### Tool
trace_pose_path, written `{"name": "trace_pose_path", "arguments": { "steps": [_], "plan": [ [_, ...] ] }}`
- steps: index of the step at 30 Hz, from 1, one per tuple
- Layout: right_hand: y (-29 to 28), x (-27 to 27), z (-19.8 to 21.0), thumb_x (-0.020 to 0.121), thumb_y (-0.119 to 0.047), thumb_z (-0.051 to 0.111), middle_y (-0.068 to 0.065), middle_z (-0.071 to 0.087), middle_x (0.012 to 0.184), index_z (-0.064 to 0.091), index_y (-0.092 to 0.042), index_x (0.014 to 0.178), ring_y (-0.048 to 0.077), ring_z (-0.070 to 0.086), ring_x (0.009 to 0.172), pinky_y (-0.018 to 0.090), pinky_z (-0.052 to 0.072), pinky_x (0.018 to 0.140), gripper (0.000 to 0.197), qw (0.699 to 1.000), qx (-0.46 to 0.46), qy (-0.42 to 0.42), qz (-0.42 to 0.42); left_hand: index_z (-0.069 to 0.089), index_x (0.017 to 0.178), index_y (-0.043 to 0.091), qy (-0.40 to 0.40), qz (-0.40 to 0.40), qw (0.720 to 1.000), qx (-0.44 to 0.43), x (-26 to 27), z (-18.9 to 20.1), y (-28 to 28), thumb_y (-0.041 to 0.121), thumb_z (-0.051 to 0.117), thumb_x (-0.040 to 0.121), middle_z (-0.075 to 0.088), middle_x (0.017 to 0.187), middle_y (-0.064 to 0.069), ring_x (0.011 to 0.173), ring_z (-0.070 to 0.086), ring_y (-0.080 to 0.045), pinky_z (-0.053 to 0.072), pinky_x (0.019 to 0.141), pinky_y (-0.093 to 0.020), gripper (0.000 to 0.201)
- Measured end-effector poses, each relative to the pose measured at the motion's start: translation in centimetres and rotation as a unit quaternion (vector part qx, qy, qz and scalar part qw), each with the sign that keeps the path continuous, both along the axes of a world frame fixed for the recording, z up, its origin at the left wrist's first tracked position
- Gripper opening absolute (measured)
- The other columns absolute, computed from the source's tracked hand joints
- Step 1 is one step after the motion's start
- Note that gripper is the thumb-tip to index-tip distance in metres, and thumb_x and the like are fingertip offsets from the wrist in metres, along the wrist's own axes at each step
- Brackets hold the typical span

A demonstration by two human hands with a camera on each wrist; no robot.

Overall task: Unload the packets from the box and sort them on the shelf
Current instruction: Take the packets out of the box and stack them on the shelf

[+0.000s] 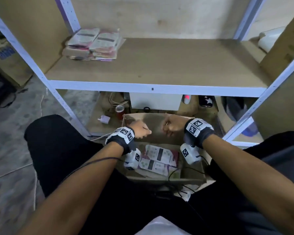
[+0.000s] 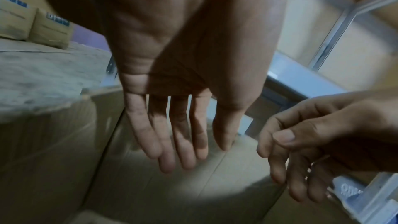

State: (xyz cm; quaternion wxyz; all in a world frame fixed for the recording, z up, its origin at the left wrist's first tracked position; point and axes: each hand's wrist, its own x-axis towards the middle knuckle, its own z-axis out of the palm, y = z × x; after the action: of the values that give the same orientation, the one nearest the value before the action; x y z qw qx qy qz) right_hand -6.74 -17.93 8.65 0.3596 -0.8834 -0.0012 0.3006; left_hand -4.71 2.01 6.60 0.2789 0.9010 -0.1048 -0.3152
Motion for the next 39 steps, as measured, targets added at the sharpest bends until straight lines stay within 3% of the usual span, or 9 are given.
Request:
{"name": "trace_pose_path", "arguments": {
  "steps": [7, 14, 19, 22, 23, 25, 29, 35, 39],
  "plan": [
    [0.1, 1.7, -9.3, 0.093, -0.009, 0.053, 0.008, 0.072, 0.081, 0.066, -0.011, 0.085, 0.019, 0.069, 0.065, 0.027, 0.057, 0.057, 0.015, 0.996, -0.016, 0.087, -0.015, 0.074, 0.114, 0.006, 0.079, -0.016, 0.992, 0.096, 1.6, -6.1, -1.1, 0.022, 0.057, 0.098, 0.073, 0.115, -0.014, 0.105, 0.070, -0.028, 0.055, 0.095, -0.036, 0.028],
    [1.0, 4.6, -15.6, 0.092, -0.013, 0.057, 0.007, 0.071, 0.075, 0.063, -0.011, 0.075, 0.016, 0.065, 0.058, 0.024, 0.053, 0.051, 0.019, 0.989, -0.060, 0.123, -0.046, 0.071, 0.115, 0.000, 0.111, -0.021, 0.984, 0.136, 3.3, -10.2, -1.0, 0.028, 0.058, 0.097, 0.070, 0.119, -0.018, 0.109, 0.066, -0.032, 0.053, 0.093, -0.035, 0.035],
    [0.8, 6.3, -18.7, 0.093, -0.015, 0.055, 0.019, 0.072, 0.102, 0.072, 0.004, 0.097, 0.036, 0.069, 0.093, 0.040, 0.057, 0.084, 0.025, 0.985, -0.116, 0.126, -0.027, 0.060, 0.131, 0.001, 0.092, -0.045, 0.985, 0.138, 3.3, -11.7, -0.8, 0.024, 0.054, 0.099, 0.057, 0.138, -0.018, 0.124, 0.054, -0.033, 0.043, 0.101, -0.036, 0.040],
    [0.7, 6.7, -20.0, 0.096, -0.016, 0.053, 0.018, 0.061, 0.088, 0.064, -0.004, 0.076, 0.035, 0.058, 0.089, 0.034, 0.047, 0.079, 0.026, 0.982, -0.157, 0.103, -0.017, 0.059, 0.129, 0.002, 0.065, -0.059, 0.986, 0.143, 3.2, -12.8, -0.3, 0.022, 0.056, 0.097, 0.051, 0.141, -0.017, 0.127, 0.049, -0.035, 0.041, 0.102, -0.038, 0.038],
    [0.6, 6.7, -20.7, 0.096, -0.016, 0.053, 0.019, 0.061, 0.090, 0.063, -0.002, 0.078, 0.034, 0.057, 0.092, 0.034, 0.046, 0.080, 0.025, 0.980, -0.170, 0.102, -0.012, 0.063, 0.117, 0.003, 0.070, -0.054, 0.986, 0.145, 3.1, -13.1, -0.2, 0.020, 0.057, 0.096, 0.052, 0.137, -0.017, 0.125, 0.049, -0.035, 0.041, 0.101, -0.039, 0.028],
    [0.3, 6.7, -22.3, 0.097, -0.020, 0.054, 0.021, 0.061, 0.118, 0.064, 0.001, 0.112, 0.038, 0.057, 0.112, 0.040, 0.048, 0.094, 0.028, 0.977, -0.189, 0.100, 0.002, 0.060, 0.095, 0.008, 0.084, -0.038, 0.986, 0.141, 3.2, -13.3, -0.1, 0.017, 0.059, 0.094, 0.056, 0.130, -0.017, 0.120, 0.051, -0.035, 0.042, 0.101, -0.039, 0.009],
    [-0.3, 5.7, -24.4, 0.101, -0.033, 0.049, 0.018, 0.035, 0.152, 0.037, -0.010, 0.147, 0.037, 0.040, 0.136, 0.046, 0.037, 0.110, 0.053, 0.969, -0.210, 0.122, 0.036, 0.063, 0.115, 0.005, 0.104, -0.006, 0.984, 0.143, 3.0, -13.6, -0.3, 0.026, 0.057, 0.097, 0.062, 0.127, -0.015, 0.116, 0.057, -0.031, 0.045, 0.101, -0.037, 0.029],
    [0.3, 5.1, -26.2, 0.100, -0.013, 0.047, 0.020, 0.044, 0.146, 0.048, -0.003, 0.138, 0.033, 0.043, 0.134, 0.038, 0.036, 0.109, 0.039, 0.964, -0.246, 0.062, 0.074, 0.064, 0.121, 0.003, 0.103, 0.045, 0.986, 0.122, 2.9, -14.4, -0.8, 0.026, 0.058, 0.097, 0.064, 0.127, -0.016, 0.119, 0.058, -0.030, 0.044, 0.094, -0.030, 0.034],
    [0.8, 4.5, -26.7, 0.099, -0.011, 0.047, 0.021, 0.050, 0.139, 0.053, -0.002, 0.131, 0.035, 0.050, 0.127, 0.039, 0.041, 0.104, 0.034, 0.960, -0.270, 0.029, 0.064, 0.063, 0.126, 0.002, 0.129, 0.070, 0.982, 0.118, 2.1, -14.8, -0.5, 0.026, 0.062, 0.096, 0.062, 0.132, -0.014, 0.123, 0.057, -0.028, 0.044, 0.105, -0.031, 0.038]
  ]
}}
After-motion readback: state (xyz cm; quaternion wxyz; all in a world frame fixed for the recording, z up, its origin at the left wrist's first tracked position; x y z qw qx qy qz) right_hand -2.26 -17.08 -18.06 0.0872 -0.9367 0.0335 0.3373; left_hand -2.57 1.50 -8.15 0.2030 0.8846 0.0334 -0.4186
